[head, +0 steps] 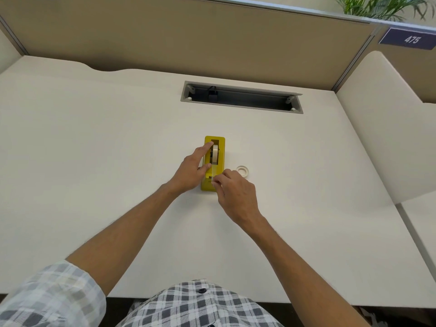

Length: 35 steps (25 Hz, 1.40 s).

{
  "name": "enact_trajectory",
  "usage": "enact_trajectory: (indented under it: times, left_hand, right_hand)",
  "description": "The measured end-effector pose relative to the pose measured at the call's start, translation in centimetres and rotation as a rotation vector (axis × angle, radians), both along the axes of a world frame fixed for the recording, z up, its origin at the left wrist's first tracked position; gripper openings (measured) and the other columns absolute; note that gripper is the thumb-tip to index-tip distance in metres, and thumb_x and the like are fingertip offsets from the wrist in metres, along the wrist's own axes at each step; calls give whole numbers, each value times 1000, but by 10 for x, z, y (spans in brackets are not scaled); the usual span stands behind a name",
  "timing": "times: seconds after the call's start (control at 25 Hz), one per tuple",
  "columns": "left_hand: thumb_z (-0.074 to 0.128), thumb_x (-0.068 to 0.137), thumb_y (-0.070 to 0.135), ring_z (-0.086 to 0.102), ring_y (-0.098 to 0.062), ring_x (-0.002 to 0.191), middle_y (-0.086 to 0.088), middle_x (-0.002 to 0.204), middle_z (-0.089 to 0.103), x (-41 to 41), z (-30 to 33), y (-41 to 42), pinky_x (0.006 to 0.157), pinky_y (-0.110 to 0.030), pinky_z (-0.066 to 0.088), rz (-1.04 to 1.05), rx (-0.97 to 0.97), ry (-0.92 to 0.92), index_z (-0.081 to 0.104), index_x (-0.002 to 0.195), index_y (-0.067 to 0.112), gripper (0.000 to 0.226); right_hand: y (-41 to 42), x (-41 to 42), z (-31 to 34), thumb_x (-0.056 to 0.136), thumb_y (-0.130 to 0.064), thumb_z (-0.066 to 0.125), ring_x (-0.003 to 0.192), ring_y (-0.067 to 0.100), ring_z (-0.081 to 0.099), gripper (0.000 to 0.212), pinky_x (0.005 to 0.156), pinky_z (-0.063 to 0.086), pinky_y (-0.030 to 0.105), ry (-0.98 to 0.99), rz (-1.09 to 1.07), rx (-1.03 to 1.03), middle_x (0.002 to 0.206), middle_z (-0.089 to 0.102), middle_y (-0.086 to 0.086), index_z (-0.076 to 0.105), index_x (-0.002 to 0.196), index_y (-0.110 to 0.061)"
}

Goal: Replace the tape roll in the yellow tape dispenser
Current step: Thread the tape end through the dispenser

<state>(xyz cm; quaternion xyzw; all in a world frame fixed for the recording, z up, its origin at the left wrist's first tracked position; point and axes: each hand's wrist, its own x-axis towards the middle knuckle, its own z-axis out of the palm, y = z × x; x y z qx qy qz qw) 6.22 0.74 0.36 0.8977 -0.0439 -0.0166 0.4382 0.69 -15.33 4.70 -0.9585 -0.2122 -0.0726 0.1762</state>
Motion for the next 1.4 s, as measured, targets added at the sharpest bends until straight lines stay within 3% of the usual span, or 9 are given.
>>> enact_trajectory:
  times: [0.24,0.36,0.52,0.68,0.8,0.96,1.12,1.24,1.4]
  left_hand:
    - [56,95,21,42,-21,135,3,150,39,-5,1,-4,102,-45,47,113,28,-62,33,144,27,55]
    - [52,94,39,49,-18,124,6,137,50,-15,3,-11,94,-49,51,280,-18,-127,50,120,23,30]
    - [58,89,48,48,-13,124,5,137,51,-20,8,-23,96,-40,45,355,-145,39,64,77,18,33]
    - [66,86,36,58,9,91,21,110,62,-20,15,-28,69,-14,41,379,-372,160,66,99,10,29]
    - [69,85,30,53,11,89,22,115,55,-18,16,-25,66,-15,36,385,-431,195,71,94,8,24]
    - [70,84,27,54,23,75,39,79,60,-19,19,-25,64,-14,35,409,-482,234,68,109,9,31]
    - [68,85,35,52,-2,105,26,110,55,-19,19,-26,73,-21,35,420,-506,231,76,82,17,20]
    - [67,85,40,46,-11,120,11,135,49,-20,20,-27,83,-29,33,406,-481,245,73,65,24,25]
    - [68,86,31,45,-10,112,6,142,46,-19,20,-28,76,-24,34,391,-456,246,74,71,24,18]
  right_hand:
    - [-1,-5,3,94,-20,59,76,19,58,13,49,42,29,-64,-26,67,85,64,0,70,90,-14]
    - [0,-5,5,92,-18,62,73,18,58,10,47,39,26,-90,-32,87,82,65,-1,70,88,-14]
    - [1,-6,6,90,-17,65,72,18,58,7,48,34,23,-105,-39,94,81,65,0,70,87,-14]
    - [1,-4,7,90,-16,65,73,19,58,6,48,35,24,-109,-35,96,82,65,0,70,90,-14]
    - [1,-5,7,90,-17,65,72,18,58,6,48,34,23,-115,-33,92,82,65,0,70,89,-14]
    - [2,-4,7,90,-17,65,72,18,58,6,48,32,22,-124,-42,100,81,65,-1,70,88,-15]
    - [0,-5,7,90,-18,65,72,18,58,6,46,38,24,-121,-38,103,82,65,-1,71,90,-15]
    - [-1,-5,7,90,-17,65,72,18,58,7,46,43,27,-128,-29,112,83,66,0,70,94,-14]
    - [-1,-5,6,91,-17,63,73,19,58,8,47,43,28,-121,-27,112,83,65,1,70,94,-13]
